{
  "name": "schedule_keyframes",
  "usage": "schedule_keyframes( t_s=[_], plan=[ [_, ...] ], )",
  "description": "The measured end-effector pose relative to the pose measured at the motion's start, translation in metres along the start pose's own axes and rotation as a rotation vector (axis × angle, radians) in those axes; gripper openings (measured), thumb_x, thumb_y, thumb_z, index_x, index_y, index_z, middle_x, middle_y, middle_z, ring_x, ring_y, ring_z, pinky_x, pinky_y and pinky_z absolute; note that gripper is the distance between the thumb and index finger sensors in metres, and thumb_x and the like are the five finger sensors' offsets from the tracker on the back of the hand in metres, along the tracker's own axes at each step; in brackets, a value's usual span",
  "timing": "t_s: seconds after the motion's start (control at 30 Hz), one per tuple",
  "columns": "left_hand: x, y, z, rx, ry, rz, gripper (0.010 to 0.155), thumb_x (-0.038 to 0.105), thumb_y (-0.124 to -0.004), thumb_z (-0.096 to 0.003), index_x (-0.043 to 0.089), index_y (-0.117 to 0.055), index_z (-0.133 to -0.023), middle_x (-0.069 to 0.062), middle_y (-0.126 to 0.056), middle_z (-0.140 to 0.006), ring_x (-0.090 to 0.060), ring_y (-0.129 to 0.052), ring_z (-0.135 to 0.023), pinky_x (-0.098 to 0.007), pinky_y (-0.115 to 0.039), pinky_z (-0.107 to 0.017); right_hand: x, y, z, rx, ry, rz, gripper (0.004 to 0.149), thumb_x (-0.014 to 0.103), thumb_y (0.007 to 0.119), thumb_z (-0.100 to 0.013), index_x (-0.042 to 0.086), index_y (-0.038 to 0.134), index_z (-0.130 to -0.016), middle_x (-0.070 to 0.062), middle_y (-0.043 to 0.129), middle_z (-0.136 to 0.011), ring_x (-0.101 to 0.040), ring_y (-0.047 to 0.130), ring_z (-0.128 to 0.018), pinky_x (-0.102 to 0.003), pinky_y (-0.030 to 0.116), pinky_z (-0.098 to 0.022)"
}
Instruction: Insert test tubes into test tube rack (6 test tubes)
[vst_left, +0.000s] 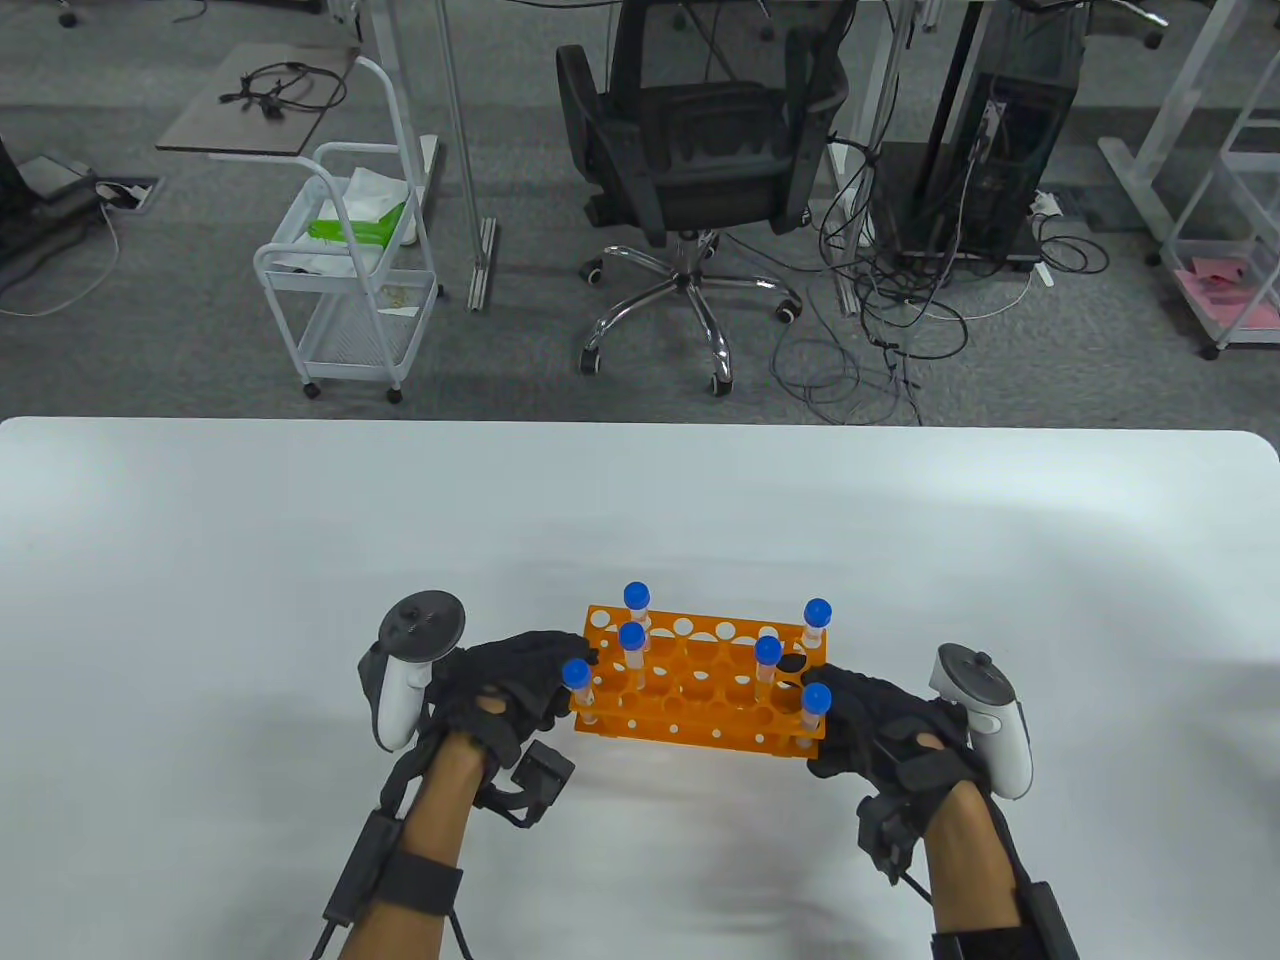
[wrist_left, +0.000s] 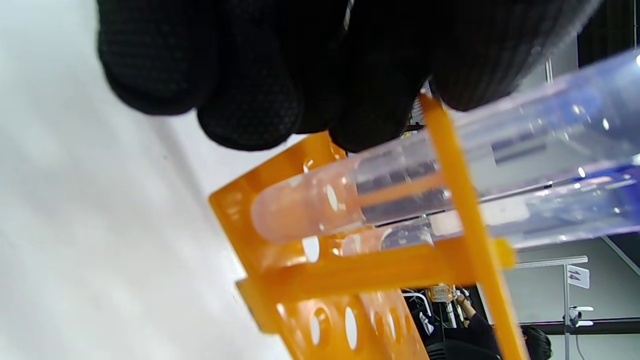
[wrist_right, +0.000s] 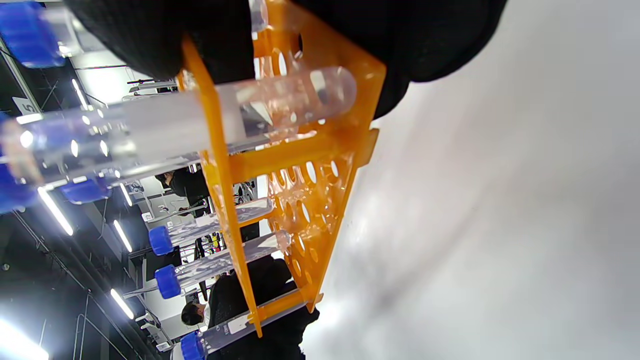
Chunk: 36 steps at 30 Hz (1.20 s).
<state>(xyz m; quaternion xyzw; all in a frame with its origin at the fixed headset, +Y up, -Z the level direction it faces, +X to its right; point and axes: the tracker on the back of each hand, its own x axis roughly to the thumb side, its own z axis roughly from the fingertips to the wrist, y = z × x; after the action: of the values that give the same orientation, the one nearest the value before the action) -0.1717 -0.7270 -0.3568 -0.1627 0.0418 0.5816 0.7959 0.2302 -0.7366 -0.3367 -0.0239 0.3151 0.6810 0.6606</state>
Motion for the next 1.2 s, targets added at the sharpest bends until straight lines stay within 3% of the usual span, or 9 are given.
schedule_keyframes(
  t_s=[0.9,1.2],
  plan=[
    [-0.0016,-0.0014,-0.0002,-0.049,0.000,0.099,0.043,0.050,-0.083,-0.0423,0.025,-0.098,-0.074,-0.010,-0.085,-0.089,-0.024,-0.095,-0.063,-0.041,-0.085,-0.044,0.0009,0.0011,0.0004,0.012,0.001,-0.009,0.049,0.055,0.069,-0.052,0.037,0.073,-0.097,-0.015,0.070,-0.105,-0.034,0.087,-0.079,-0.053,0.073,-0.058],
    [-0.0061,0.0022,-0.0005,-0.064,0.015,0.146,0.041,0.047,-0.085,-0.0420,0.020,-0.100,-0.069,-0.010,-0.083,-0.090,-0.024,-0.093,-0.065,-0.041,-0.084,-0.046,-0.0032,0.0037,-0.0051,0.038,0.037,-0.011,0.049,0.056,0.069,-0.053,0.038,0.072,-0.098,-0.014,0.067,-0.107,-0.034,0.086,-0.081,-0.053,0.072,-0.060]
  ],
)
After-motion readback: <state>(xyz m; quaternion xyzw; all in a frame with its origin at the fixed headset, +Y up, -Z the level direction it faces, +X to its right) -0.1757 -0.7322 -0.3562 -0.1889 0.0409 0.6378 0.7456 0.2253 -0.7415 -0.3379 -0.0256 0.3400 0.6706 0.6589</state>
